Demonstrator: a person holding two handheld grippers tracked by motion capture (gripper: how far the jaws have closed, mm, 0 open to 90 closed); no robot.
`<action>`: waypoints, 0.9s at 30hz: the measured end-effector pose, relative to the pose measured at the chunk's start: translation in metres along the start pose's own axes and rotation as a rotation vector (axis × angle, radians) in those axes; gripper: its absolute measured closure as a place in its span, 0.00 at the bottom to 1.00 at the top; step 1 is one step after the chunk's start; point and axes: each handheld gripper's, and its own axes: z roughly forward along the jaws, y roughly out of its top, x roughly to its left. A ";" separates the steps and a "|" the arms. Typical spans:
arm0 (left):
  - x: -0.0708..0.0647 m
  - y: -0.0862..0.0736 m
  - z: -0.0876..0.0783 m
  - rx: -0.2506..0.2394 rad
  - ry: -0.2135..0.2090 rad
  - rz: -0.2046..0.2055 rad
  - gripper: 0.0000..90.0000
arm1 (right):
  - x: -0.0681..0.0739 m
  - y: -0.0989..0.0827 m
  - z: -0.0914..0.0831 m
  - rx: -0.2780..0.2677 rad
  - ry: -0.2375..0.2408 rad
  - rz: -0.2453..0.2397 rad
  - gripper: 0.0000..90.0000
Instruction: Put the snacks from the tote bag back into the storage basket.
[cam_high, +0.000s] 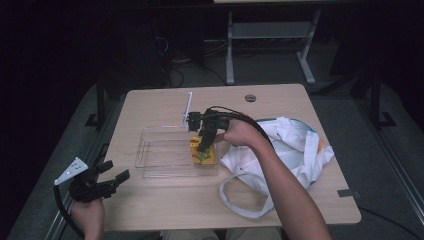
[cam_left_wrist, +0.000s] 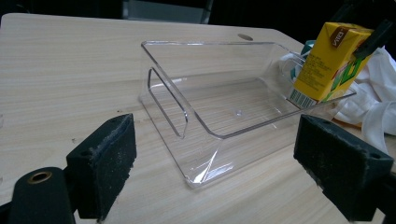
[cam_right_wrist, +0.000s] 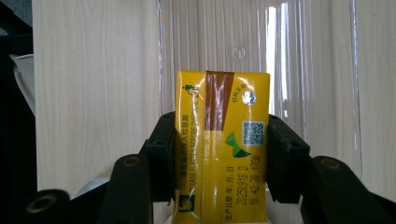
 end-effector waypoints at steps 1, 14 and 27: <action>0.000 0.000 0.000 0.000 -0.001 0.001 0.14 | 0.000 0.000 0.001 0.000 0.002 0.001 0.58; 0.000 0.000 0.000 0.001 -0.002 0.004 0.14 | -0.001 -0.003 0.005 -0.008 0.009 0.000 0.58; 0.000 0.000 0.000 -0.003 -0.003 -0.002 0.14 | -0.002 -0.008 0.013 -0.007 0.016 0.005 0.58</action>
